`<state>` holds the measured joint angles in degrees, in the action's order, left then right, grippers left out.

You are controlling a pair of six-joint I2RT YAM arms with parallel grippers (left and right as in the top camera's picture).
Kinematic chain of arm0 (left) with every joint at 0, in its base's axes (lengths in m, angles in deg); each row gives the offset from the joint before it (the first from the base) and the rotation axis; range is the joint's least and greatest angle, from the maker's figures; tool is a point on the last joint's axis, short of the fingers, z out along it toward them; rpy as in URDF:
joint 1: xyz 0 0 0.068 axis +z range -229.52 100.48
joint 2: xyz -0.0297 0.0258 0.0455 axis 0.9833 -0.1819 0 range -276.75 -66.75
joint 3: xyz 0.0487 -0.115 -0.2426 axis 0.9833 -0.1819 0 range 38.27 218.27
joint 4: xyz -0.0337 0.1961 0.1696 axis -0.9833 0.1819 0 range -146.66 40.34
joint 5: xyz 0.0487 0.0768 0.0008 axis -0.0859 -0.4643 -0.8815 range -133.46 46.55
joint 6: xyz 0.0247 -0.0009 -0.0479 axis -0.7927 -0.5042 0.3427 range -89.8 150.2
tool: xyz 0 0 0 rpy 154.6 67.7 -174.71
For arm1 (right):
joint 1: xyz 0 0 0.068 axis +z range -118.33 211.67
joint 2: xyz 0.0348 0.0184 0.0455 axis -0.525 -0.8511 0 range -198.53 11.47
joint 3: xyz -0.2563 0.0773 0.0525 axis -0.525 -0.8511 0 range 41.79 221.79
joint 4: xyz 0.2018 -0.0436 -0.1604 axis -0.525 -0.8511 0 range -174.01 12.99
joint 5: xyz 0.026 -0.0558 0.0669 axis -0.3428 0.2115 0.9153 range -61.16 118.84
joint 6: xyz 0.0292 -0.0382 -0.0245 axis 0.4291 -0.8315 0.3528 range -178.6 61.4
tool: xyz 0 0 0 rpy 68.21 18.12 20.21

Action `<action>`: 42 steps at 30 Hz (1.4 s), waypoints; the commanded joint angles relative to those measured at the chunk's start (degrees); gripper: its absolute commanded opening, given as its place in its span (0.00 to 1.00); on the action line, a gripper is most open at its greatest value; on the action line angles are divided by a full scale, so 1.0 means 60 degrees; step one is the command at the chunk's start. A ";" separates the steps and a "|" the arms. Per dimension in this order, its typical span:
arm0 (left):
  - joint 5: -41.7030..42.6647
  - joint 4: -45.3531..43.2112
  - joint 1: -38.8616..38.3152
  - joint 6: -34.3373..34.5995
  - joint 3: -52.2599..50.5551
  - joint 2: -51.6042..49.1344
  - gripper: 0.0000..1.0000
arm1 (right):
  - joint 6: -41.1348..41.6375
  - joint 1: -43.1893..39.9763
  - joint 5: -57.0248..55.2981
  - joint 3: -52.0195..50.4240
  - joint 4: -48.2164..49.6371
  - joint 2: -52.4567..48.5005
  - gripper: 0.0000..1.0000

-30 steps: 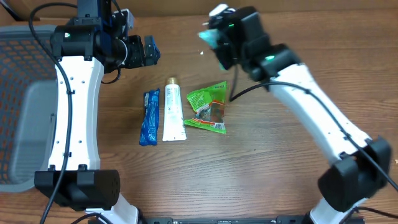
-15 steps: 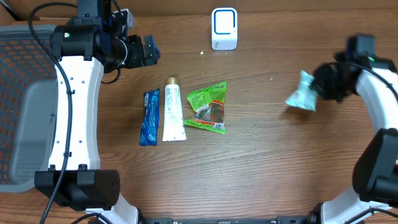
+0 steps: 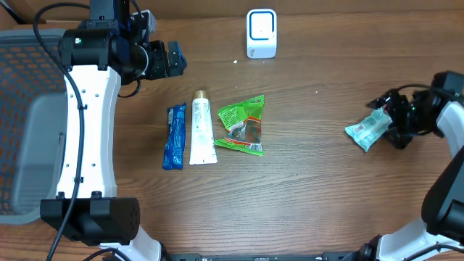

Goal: Scan the item barcode
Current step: 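Carry the wipes pack to the right and release it on the table, then move the right gripper to the green snack bag and grasp it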

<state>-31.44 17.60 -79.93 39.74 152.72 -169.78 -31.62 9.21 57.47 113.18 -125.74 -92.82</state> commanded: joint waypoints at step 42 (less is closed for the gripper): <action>0.0076 -0.0025 -0.0062 0.0131 -0.0004 -0.0080 1.00 | 0.1883 0.8561 0.0535 0.1592 0.2470 -0.3461 0.53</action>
<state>-31.47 17.49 -79.93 39.74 152.72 -169.80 -27.55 57.73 61.64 123.02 -110.66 -110.40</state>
